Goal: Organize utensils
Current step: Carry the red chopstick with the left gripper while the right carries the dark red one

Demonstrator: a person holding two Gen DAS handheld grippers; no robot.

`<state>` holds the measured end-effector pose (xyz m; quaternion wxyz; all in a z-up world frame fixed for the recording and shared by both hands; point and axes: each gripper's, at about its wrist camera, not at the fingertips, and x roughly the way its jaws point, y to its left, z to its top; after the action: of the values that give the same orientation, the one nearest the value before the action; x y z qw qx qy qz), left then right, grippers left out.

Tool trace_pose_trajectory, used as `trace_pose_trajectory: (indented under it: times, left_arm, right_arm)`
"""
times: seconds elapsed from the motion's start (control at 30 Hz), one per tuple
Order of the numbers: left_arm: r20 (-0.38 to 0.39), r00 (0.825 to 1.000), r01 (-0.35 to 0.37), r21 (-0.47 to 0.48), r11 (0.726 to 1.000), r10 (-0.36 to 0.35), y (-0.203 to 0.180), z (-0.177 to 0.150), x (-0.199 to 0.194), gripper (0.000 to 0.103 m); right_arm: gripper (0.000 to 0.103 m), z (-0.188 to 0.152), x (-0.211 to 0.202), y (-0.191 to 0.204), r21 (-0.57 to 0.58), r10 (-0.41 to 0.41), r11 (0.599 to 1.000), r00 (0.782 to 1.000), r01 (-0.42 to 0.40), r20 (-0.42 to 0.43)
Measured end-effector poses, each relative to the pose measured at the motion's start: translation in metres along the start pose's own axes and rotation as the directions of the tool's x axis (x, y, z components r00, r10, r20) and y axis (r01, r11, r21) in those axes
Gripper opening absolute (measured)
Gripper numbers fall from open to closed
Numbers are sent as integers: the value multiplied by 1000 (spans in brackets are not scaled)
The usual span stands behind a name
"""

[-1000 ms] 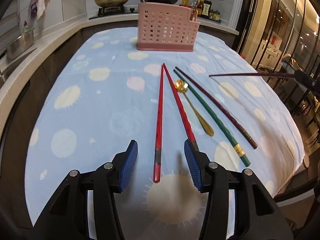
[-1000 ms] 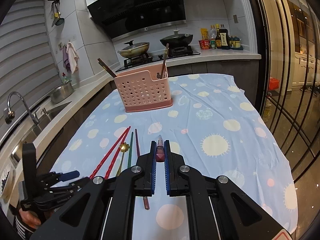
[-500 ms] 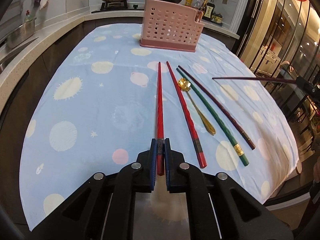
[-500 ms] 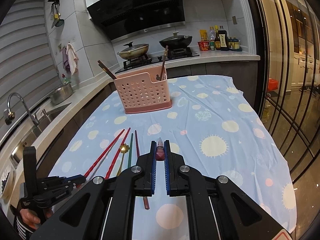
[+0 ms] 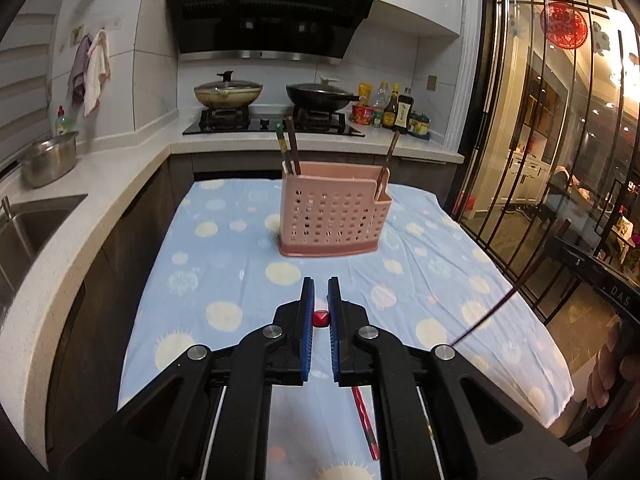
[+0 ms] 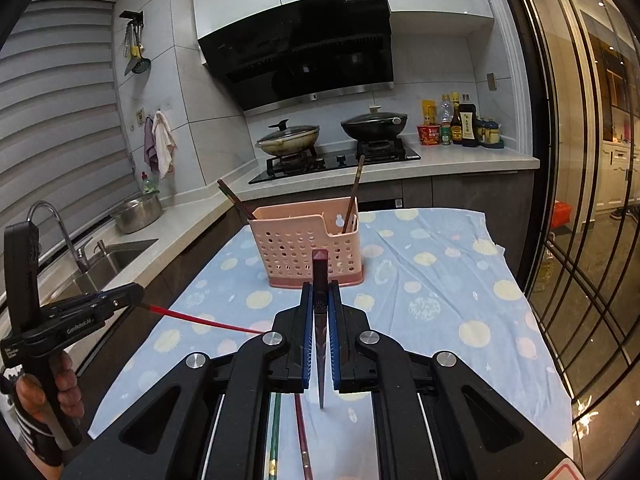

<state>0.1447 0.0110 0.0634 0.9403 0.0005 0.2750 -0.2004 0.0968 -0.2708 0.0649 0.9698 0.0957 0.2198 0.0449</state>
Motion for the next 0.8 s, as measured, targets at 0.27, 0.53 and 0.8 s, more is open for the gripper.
trace_pose_trajectory:
  times: [0.27, 0.53, 0.8]
  left_arm:
    - [61, 998, 8, 29, 1000, -10, -5, 55, 11, 7]
    - [122, 992, 4, 62, 998, -12, -12, 108, 19, 7]
    - [214, 977, 9, 83, 997, -26, -23, 188, 29, 7]
  right_arm:
    - [7, 43, 14, 2, -18, 21, 1000, 999, -20, 42]
    - [7, 94, 38, 4, -22, 47, 999, 995, -45, 83]
    - [7, 159, 81, 9, -23, 44, 999, 992, -41, 118]
